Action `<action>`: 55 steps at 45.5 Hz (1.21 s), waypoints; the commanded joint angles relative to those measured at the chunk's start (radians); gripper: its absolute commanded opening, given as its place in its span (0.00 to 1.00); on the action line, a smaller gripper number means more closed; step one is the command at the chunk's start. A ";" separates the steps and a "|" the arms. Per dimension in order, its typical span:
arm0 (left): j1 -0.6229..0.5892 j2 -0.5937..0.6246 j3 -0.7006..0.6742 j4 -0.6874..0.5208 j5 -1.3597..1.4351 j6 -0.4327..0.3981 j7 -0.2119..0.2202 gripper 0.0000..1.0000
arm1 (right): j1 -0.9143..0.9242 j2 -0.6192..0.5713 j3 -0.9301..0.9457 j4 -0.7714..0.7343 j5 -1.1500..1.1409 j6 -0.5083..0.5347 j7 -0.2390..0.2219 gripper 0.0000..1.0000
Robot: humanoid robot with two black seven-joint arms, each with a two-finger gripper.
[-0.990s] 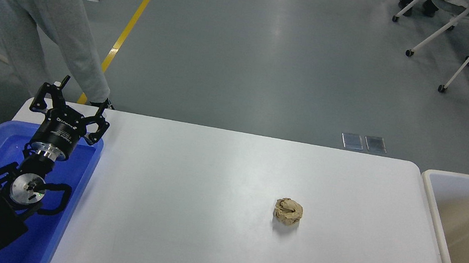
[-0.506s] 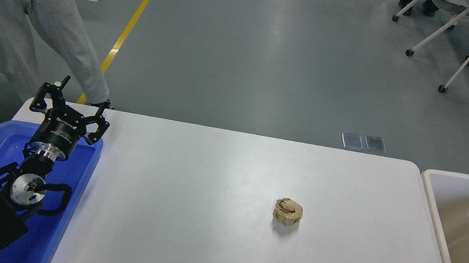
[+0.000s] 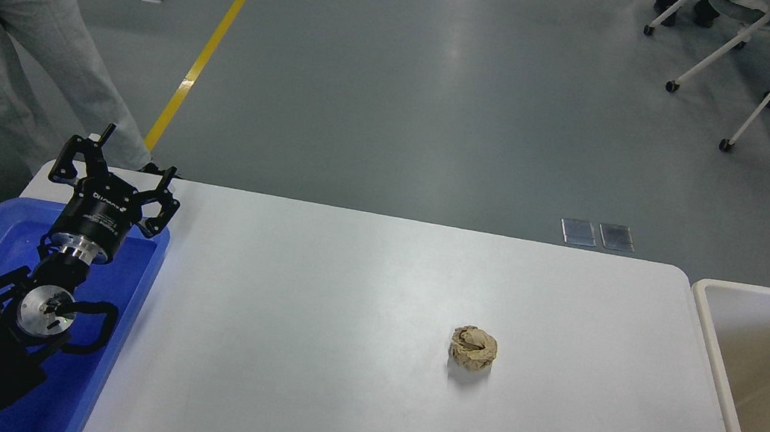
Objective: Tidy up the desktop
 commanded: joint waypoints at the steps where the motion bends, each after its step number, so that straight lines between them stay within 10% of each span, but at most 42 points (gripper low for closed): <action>1: 0.000 0.000 0.000 0.000 0.000 0.001 -0.001 1.00 | -0.002 0.065 0.020 -0.058 0.052 -0.057 -0.009 0.00; 19: 0.002 0.000 0.000 0.000 0.000 0.001 0.001 1.00 | -0.001 0.060 0.034 -0.059 0.055 -0.077 -0.009 0.00; 24: 0.000 0.000 0.000 0.000 0.000 0.001 0.001 1.00 | 0.004 0.056 0.033 -0.059 0.055 -0.077 -0.007 0.58; 28: 0.002 0.000 0.000 0.000 0.000 0.001 0.001 1.00 | 0.007 0.054 0.036 -0.059 0.055 -0.077 -0.007 0.84; 55: 0.000 0.000 0.000 0.000 0.000 0.001 -0.001 1.00 | 0.012 0.044 0.106 -0.062 0.055 -0.085 -0.007 0.91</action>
